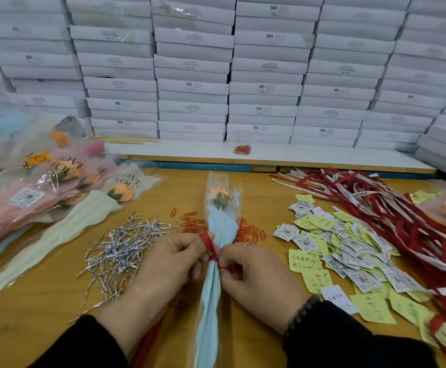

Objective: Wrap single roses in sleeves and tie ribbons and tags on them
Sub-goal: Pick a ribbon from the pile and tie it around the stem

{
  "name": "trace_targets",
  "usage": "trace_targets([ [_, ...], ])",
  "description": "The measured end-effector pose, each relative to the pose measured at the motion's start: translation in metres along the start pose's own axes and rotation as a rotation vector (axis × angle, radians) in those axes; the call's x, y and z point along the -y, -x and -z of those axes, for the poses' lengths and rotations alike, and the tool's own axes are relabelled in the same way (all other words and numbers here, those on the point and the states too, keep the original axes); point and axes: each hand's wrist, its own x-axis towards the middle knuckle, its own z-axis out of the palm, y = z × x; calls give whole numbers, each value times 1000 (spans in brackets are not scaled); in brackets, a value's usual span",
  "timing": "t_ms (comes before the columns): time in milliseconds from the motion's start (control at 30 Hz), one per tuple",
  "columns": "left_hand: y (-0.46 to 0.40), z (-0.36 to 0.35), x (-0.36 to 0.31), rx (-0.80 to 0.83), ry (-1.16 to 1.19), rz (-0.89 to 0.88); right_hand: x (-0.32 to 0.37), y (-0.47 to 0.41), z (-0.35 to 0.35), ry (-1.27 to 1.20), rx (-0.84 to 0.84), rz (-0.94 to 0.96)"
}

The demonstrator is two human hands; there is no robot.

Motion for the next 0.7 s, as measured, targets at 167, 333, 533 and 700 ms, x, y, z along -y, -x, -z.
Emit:
trace_targets([
  [167, 0, 0, -3, 32, 24, 19, -1, 1, 2, -4, 7, -45],
  [333, -2, 3, -1, 33, 13, 22, -8, 0, 19, -326, 88, -248],
  [533, 0, 1, 0, 77, -167, -102, -11, -3, 23, -1340, 112, -573],
  [700, 1, 1, 2, 88, -262, -120, -4, -1, 12, -1414, 74, -531],
])
